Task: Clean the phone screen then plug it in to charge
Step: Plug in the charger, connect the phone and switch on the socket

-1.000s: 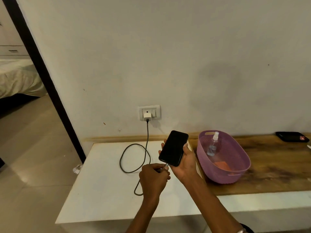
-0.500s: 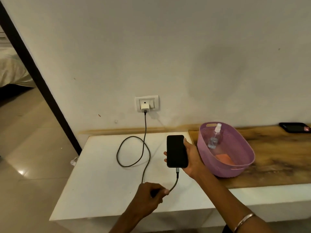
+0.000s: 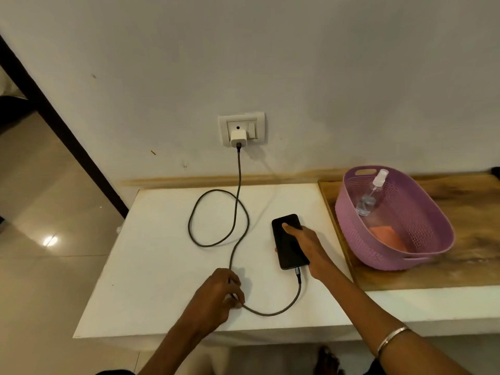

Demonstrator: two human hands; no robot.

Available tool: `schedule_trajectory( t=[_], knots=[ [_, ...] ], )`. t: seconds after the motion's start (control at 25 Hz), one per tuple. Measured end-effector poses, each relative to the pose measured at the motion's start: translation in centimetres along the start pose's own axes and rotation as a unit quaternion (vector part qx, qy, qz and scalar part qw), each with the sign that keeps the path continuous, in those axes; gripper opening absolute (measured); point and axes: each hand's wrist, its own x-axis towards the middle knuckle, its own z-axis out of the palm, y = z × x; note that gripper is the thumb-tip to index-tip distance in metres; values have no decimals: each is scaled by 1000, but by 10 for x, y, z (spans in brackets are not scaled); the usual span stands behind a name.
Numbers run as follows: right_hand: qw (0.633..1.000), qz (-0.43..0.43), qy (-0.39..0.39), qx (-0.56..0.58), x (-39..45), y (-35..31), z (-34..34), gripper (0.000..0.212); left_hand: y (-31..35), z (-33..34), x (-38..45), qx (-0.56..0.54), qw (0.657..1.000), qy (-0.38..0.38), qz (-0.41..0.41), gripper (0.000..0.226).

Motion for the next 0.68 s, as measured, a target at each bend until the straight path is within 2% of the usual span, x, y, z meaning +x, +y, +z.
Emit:
schedule_trajectory(
  t=[0.08, 0.24, 0.52, 0.68],
  knots=[
    [995, -31, 49, -86, 6, 3, 0, 55, -9, -4, 8, -13, 1000, 14, -15, 17],
    [970, -92, 98, -204, 6, 6, 6, 67, -19, -8, 20, -24, 999, 30, -14, 20],
    [869, -155, 181, -433, -7, 19, 26, 97, -23, -2, 21, 1, 995, 94, -45, 26],
    [828, -177, 230, -480, -11, 26, 32, 93, -18, -1, 20, -20, 991, 111, -73, 31]
  ],
)
